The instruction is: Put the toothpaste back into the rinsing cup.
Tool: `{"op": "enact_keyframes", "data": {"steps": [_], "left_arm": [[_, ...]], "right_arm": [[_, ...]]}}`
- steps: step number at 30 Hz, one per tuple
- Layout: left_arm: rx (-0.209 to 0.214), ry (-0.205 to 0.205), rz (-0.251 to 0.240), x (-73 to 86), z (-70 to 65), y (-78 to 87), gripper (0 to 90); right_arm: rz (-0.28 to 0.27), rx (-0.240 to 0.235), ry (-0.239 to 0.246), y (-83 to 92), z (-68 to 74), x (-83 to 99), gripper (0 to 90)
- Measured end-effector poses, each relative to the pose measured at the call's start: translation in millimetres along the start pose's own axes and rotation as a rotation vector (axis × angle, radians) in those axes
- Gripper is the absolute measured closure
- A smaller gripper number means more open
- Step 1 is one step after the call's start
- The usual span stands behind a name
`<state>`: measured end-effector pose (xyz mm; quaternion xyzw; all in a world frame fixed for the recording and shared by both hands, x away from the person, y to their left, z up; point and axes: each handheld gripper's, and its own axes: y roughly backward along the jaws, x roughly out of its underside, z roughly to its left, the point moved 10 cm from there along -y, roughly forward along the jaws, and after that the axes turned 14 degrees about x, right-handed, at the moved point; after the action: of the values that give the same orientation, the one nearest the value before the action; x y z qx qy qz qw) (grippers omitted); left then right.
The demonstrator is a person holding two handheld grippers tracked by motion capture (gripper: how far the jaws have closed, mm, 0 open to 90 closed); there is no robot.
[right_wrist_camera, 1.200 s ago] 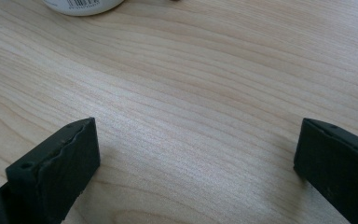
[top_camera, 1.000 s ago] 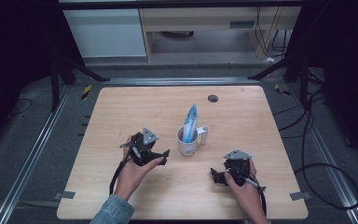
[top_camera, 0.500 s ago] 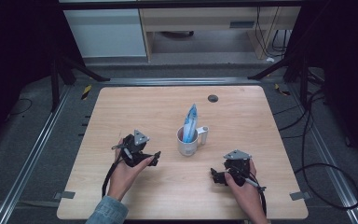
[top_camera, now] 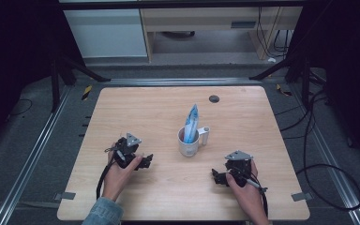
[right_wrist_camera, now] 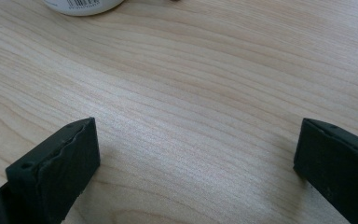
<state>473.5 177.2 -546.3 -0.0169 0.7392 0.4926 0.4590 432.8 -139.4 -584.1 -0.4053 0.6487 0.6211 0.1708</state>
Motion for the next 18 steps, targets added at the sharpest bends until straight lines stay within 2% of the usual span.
{"op": "enact_keyframes", "data": {"steps": [9, 13, 18], "left_arm": [[-0.031, 0.028, 0.02, 12.7, 19.2, 1.1, 4.4], [-0.077, 0.037, 0.022, 20.3, 37.7, 2.9, 5.0], [-0.082, 0.083, 0.013, 30.2, 53.1, 2.4, 5.4]], "right_arm": [[0.0, 0.0, 0.0, 0.0, 0.0, 0.0, 0.4], [0.0, 0.001, 0.001, -0.2, -0.1, 0.0, 0.4], [0.0, 0.0, 0.0, 0.0, 0.0, 0.0, 0.4]]}}
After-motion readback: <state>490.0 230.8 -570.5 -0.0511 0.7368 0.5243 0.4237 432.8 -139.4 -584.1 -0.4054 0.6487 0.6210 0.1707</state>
